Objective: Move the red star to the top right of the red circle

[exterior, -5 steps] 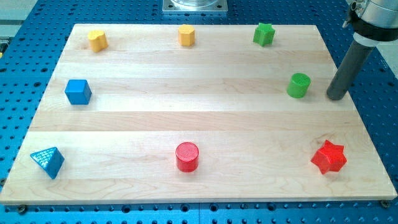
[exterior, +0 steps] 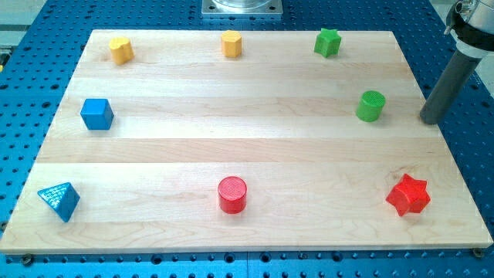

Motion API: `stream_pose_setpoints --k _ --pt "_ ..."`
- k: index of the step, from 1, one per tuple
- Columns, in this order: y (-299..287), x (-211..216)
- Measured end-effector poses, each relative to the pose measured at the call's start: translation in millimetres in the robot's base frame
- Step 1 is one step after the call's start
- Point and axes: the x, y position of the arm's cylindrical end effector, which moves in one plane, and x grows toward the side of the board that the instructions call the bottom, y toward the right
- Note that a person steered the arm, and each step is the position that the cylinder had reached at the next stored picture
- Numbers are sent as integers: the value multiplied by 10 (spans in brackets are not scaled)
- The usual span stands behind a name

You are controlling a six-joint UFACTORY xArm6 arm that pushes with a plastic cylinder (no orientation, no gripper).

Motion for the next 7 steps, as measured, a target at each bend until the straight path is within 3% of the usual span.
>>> stream_pose_setpoints --k 6,7 --pt "38 27" --pt "-522 -95"
